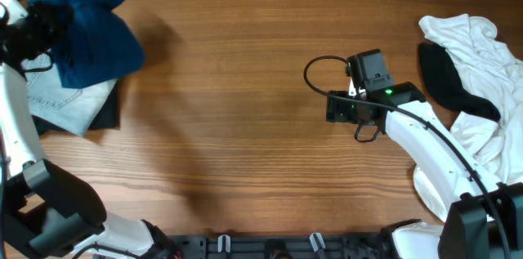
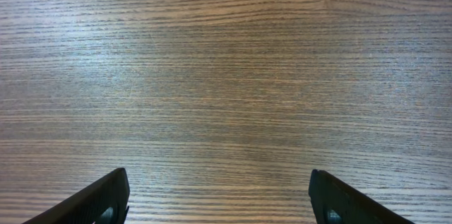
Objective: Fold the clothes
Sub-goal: 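Carry the teal bundle left and drop it onto the jeans pile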
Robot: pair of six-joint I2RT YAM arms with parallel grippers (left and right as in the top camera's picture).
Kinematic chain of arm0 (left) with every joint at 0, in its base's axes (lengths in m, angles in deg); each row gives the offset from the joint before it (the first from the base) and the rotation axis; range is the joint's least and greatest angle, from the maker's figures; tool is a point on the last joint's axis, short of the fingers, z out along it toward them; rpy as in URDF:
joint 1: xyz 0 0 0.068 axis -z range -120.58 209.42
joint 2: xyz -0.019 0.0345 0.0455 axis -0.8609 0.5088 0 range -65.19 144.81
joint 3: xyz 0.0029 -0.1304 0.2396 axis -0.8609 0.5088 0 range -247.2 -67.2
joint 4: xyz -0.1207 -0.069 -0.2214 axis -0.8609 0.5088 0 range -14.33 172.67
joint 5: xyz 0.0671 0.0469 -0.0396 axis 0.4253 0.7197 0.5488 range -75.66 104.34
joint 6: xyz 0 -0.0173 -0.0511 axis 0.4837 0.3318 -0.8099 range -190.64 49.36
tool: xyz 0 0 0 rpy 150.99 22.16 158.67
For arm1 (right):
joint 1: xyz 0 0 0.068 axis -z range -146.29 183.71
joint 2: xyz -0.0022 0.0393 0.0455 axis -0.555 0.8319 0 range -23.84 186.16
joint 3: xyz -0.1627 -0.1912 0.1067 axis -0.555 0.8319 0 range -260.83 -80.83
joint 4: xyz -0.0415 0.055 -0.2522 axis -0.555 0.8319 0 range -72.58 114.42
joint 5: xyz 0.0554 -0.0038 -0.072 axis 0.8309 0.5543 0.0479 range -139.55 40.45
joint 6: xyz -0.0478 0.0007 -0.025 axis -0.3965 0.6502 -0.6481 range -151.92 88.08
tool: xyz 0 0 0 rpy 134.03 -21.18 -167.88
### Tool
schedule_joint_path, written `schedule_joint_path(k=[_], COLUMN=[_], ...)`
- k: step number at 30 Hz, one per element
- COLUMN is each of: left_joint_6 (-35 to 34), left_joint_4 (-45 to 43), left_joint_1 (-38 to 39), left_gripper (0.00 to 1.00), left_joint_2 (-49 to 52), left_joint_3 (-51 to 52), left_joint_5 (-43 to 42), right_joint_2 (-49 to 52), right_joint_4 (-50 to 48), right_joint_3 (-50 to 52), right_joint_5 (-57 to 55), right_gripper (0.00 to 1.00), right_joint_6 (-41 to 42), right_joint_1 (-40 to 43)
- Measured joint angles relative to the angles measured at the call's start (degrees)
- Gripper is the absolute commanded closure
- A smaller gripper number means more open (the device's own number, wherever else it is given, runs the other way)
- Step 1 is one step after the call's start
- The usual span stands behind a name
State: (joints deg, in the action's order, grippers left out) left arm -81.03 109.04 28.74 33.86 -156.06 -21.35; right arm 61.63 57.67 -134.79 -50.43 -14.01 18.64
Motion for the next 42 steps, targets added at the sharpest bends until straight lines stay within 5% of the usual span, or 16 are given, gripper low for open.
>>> schedule_joint_path(k=[6,12,13,15,21,27,30,36,42], left_joint_6=[-0.3,-0.3,-0.3,-0.2,-0.7,-0.7,-0.7,-0.7,-0.7], left_joint_4=[2.7,0.3,-0.2,-0.7,-3.7,-9.2,-6.5,7.6,7.9], left_joint_1=[-0.8,-6.4,-8.1,-9.9,-16.0,-15.6,-11.7,-8.8,-11.2], left_gripper=[0.96,0.96,0.75,0.0,0.0,0.0,0.0,0.0,0.0], left_joint_2=[1.3,8.2,9.1,9.7,10.2,8.2,5.6,9.9,18.5], left_joint_3=[0.0,0.0,0.0,0.0,0.0,0.0,-0.5,-1.1,-1.1], left_joint_5=[20.7,25.9,26.0,26.0,25.4,2.4,-2.6,3.0,3.9], right_joint_2=[0.0,0.0,0.0,0.0,0.0,0.0,0.0,0.0,0.0], right_joint_4=[1.3,2.4,2.4,2.5,2.6,2.1,1.9,2.6,3.5], right_joint_3=[0.0,0.0,0.0,0.0,0.0,0.0,0.0,0.0,0.0], right_joint_5=[0.0,0.0,0.0,0.0,0.0,0.0,0.0,0.0,0.0], right_gripper=[0.18,0.17,0.17,0.17,0.16,0.15,0.15,0.14,0.14], right_joint_6=[0.0,0.0,0.0,0.0,0.0,0.0,0.0,0.0,-0.3], right_joint_1=[0.0,0.0,0.0,0.0,0.0,0.0,0.0,0.0,0.0])
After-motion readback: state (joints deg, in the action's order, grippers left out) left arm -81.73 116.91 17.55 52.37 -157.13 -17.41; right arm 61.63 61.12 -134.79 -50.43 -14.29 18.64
